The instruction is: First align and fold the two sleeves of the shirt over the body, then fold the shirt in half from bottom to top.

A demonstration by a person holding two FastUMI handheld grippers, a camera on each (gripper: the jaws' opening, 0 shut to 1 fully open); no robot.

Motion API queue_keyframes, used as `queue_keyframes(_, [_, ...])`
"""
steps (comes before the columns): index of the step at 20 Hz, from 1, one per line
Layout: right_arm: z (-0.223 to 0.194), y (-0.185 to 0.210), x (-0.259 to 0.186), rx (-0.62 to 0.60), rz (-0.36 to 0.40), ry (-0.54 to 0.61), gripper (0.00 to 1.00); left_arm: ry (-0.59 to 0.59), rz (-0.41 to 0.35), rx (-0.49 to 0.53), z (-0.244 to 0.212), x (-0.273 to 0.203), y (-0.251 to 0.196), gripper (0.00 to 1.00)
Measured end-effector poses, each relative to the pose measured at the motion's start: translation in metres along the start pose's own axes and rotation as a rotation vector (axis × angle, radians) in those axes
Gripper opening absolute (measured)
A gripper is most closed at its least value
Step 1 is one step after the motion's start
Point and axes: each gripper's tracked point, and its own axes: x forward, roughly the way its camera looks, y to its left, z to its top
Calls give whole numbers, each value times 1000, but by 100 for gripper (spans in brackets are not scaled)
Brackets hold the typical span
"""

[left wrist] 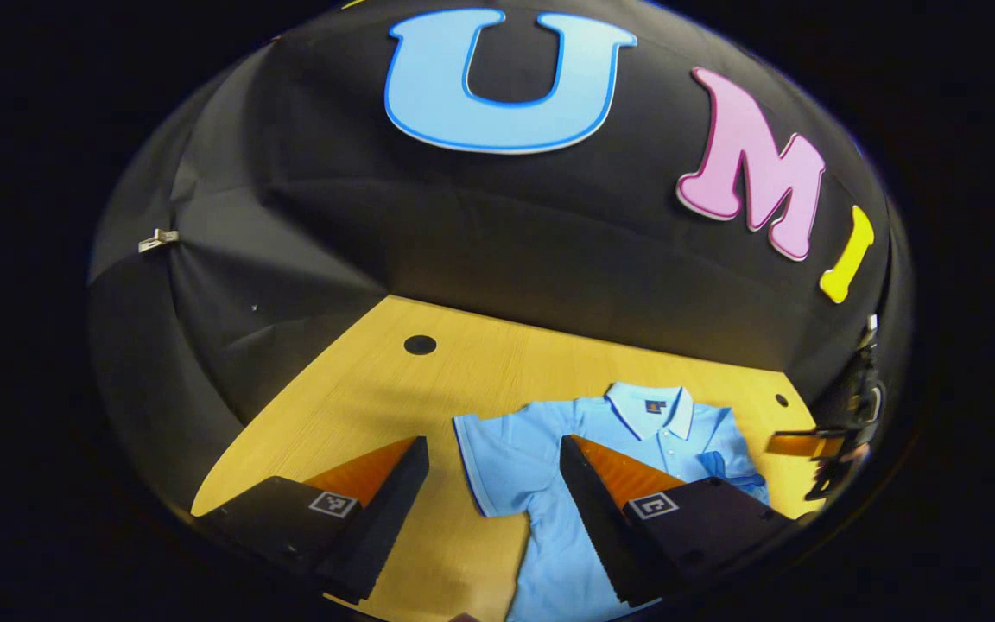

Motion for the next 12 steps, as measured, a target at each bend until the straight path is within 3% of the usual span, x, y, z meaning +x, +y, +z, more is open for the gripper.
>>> queue_keyframes(3, [14, 1, -43, -14, -12, -49, 98, 75, -2, 56, -8, 46, 5, 98])
queue_keyframes(7, [6, -12, -90, -20, -56, -60, 98, 150, 11, 215, -17, 93, 11, 98])
queue_keyframes(12, [-5, -36, -110, -2, -110, -39, 98, 277, 18, 229, -55, 134, 13, 96])
